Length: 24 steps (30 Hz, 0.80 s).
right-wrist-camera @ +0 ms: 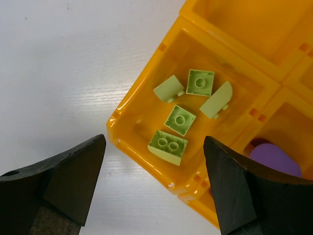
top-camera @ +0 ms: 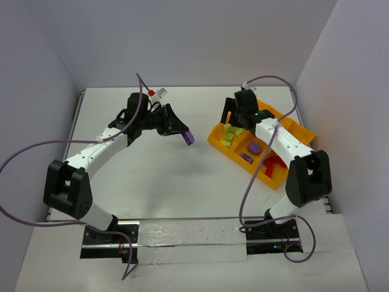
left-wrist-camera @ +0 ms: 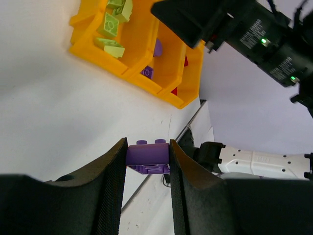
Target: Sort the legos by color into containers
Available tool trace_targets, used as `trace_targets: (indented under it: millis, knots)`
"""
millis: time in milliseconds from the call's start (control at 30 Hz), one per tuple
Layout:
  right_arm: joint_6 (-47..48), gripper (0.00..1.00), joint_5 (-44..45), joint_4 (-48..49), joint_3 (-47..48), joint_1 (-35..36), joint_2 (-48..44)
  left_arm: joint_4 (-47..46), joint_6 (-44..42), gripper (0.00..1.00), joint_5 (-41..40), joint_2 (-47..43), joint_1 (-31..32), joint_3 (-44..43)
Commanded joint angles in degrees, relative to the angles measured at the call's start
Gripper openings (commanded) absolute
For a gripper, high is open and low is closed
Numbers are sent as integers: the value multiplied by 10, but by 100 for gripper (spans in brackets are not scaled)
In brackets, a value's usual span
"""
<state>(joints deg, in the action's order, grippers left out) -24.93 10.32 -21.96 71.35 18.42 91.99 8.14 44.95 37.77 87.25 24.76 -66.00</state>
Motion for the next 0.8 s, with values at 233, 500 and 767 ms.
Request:
trace_targets:
  millis: [233,500,767]
  knots:
    - [2,90,78,-87,-32,-54,-289,10,19,0,-71,197,128,-235]
    - [-11,90,110,-116,-55,-79,-397,38,59,0,-60,390,185,-461]
    - [3,90,103,-124,-38,-80,-413,85,83,0,-94,516,214,-630]
